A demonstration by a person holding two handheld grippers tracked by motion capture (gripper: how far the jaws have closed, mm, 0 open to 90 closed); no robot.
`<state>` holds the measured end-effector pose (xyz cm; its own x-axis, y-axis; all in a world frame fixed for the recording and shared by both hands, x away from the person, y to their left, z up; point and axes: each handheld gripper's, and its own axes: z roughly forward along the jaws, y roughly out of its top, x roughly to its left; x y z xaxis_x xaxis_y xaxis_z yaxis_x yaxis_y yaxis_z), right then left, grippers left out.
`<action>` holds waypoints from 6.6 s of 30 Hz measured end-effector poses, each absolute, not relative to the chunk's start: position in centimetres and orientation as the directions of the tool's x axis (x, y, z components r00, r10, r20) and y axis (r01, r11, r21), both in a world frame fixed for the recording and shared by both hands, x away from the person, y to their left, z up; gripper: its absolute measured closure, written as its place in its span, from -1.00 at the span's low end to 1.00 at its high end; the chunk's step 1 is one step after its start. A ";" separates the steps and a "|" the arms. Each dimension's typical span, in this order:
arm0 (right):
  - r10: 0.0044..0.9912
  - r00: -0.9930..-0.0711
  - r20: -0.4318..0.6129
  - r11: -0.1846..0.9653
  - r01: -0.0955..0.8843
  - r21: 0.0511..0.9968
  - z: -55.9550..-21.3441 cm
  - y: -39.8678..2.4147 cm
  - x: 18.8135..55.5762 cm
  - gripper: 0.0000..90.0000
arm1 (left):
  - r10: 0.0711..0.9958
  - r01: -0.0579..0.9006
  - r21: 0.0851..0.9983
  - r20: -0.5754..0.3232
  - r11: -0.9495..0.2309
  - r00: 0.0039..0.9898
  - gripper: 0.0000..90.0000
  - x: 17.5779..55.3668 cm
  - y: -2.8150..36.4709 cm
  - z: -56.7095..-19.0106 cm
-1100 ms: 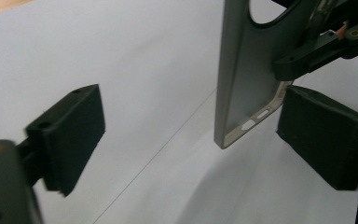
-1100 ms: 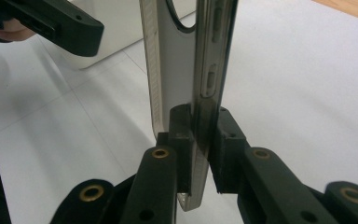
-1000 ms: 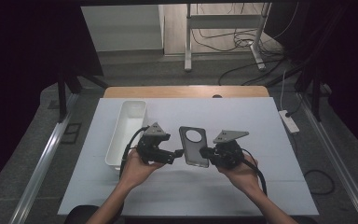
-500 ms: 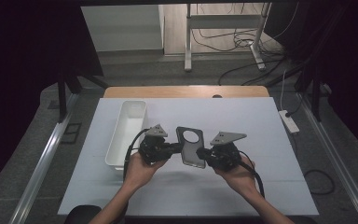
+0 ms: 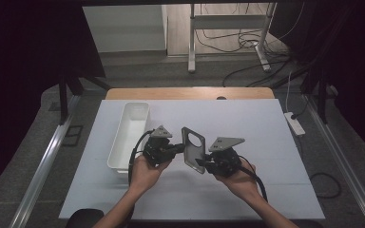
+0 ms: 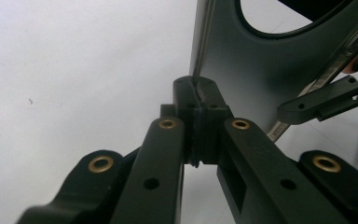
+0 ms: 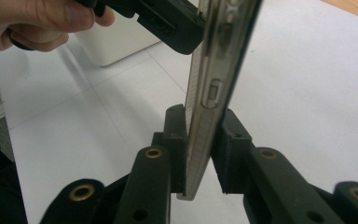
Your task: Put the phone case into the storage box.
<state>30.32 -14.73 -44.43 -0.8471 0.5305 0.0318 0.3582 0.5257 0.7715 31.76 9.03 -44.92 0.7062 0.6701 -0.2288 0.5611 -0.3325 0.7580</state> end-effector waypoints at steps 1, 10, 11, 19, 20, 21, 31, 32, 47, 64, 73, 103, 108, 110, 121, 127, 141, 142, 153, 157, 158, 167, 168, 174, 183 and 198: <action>0.532 -0.846 0.031 0.525 0.358 0.772 -44.4 -14.8 30.4 0.65 | 0.675 0.563 0.758 -0.228 -0.329 0.702 0.97 31.8 9.0 -44.9; 0.533 -0.845 0.042 0.525 0.369 0.767 -44.3 -15.2 30.5 0.42 | 0.712 0.574 0.750 -0.203 -0.328 0.673 0.97 32.1 9.6 -45.0; 0.529 -0.847 0.045 0.525 0.368 0.767 -44.3 -15.2 30.5 0.40 | 0.713 0.576 0.749 -0.204 -0.327 0.671 0.97 32.2 9.6 -45.0; 0.536 -0.840 0.082 0.515 0.403 0.756 -44.1 -16.1 30.8 0.19 | 0.730 0.595 0.741 -0.215 -0.310 0.648 0.97 32.6 10.5 -45.0; 0.540 -0.837 0.090 0.513 0.412 0.753 -44.0 -16.2 30.8 0.16 | 0.732 0.596 0.741 -0.216 -0.308 0.646 0.97 32.6 10.6 -45.0; 0.539 -0.837 0.094 0.512 0.414 0.753 -44.1 -16.3 30.8 0.14 | 0.732 0.596 0.741 -0.216 -0.308 0.646 0.97 32.6 10.7 -44.9; 0.561 -0.821 0.107 0.509 0.444 0.738 -44.1 -17.6 30.8 -0.17 | 0.731 0.602 0.737 -0.223 -0.307 0.645 0.97 33.1 11.9 -44.0; 0.564 -0.819 0.108 0.509 0.447 0.736 -44.1 -17.8 30.7 -0.20 | 0.731 0.602 0.737 -0.223 -0.307 0.645 0.97 33.1 11.9 -44.0; 0.601 -0.791 0.114 0.484 0.474 0.735 -44.4 -20.7 29.8 -0.53 | 0.742 0.601 0.735 -0.206 -0.312 0.637 0.97 34.0 13.4 -42.4; 0.625 -0.771 0.122 0.473 0.499 0.726 -44.1 -22.7 29.4 -0.76 | 0.760 0.631 0.708 -0.207 -0.318 0.616 0.97 35.5 15.3 -40.7; 0.636 -0.761 0.128 0.487 0.525 0.698 -44.7 -23.6 29.1 -0.88 | 0.776 0.646 0.702 -0.215 -0.299 0.593 0.97 36.3 16.3 -39.9; 0.709 -0.695 0.120 0.424 0.556 0.715 -45.3 -28.2 27.1 -1.00 | 0.846 0.675 0.697 -0.189 -0.242 0.499 0.97 37.5 20.7 -37.3; 0.730 -0.673 0.121 0.397 0.561 0.726 -45.3 -29.0 26.8 -1.00 | 0.858 0.678 0.701 -0.190 -0.221 0.476 0.97 37.6 21.7 -37.1; 0.738 -0.664 0.120 0.391 0.566 0.726 -45.3 -29.3 26.6 -1.00 | 0.863 0.678 0.702 -0.187 -0.216 0.469 0.97 37.6 22.1 -37.0; 0.769 -0.629 0.116 0.362 0.577 0.732 -45.3 -30.7 25.8 -1.00 | 0.893 0.684 0.708 -0.179 -0.174 0.413 0.97 38.0 24.2 -36.6; 0.799 -0.592 0.105 0.337 0.586 0.737 -45.3 -32.0 25.2 -1.00 | 0.907 0.691 0.707 -0.179 -0.151 0.381 0.97 38.5 25.0 -36.8; 0.831 -0.545 0.109 0.286 0.589 0.756 -45.1 -33.3 24.1 -1.00 | 0.933 0.708 0.697 -0.169 -0.115 0.318 0.97 40.3 25.9 -37.5; 0.833 -0.544 0.105 0.288 0.588 0.756 -45.1 -33.3 24.1 -1.00 | 0.934 0.708 0.697 -0.167 -0.113 0.315 0.97 40.4 25.9 -37.6; 0.828 -0.551 0.099 0.295 0.580 0.759 -45.1 -33.3 24.0 -1.00 | 0.946 0.717 0.692 -0.170 -0.084 0.275 0.97 41.9 25.9 -38.8; 0.828 -0.552 0.096 0.298 0.580 0.758 -45.1 -33.2 24.0 -1.00 | 0.950 0.719 0.690 -0.164 -0.083 0.267 0.97 42.6 25.5 -39.3; 0.828 -0.552 0.096 0.298 0.580 0.758 -45.1 -33.2 24.0 -1.00 | 0.950 0.719 0.690 -0.164 -0.083 0.267 0.97 42.6 25.5 -39.3; 0.818 -0.567 0.095 0.315 0.579 0.752 -45.1 -33.1 24.1 -0.98 | 0.956 0.715 0.693 -0.144 -0.086 0.255 0.97 43.5 25.1 -39.4; 0.818 -0.568 0.095 0.315 0.579 0.752 -45.1 -33.1 24.1 -0.98 | 0.957 0.716 0.692 -0.138 -0.091 0.256 0.97 43.6 25.1 -39.4; 0.813 -0.575 0.089 0.327 0.578 0.748 -45.2 -33.0 24.1 -0.96 | 0.963 0.716 0.692 -0.123 -0.091 0.241 0.97 44.2 25.1 -39.7; 0.809 -0.581 0.088 0.333 0.578 0.745 -45.2 -33.0 24.1 -0.95 | 0.968 0.727 0.683 -0.132 -0.067 0.214 0.97 45.1 25.2 -40.9; 0.805 -0.588 0.080 0.348 0.576 0.740 -45.2 -32.8 24.1 -0.91 | 0.971 0.756 0.653 -0.154 -0.038 0.182 0.97 46.0 25.4 -43.2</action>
<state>24.12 -32.80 -45.23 -0.5881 0.8048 0.0799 0.5762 0.3476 0.7397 45.98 25.36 -43.18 0.1817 0.9713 -0.1536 0.7563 -0.0382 0.6531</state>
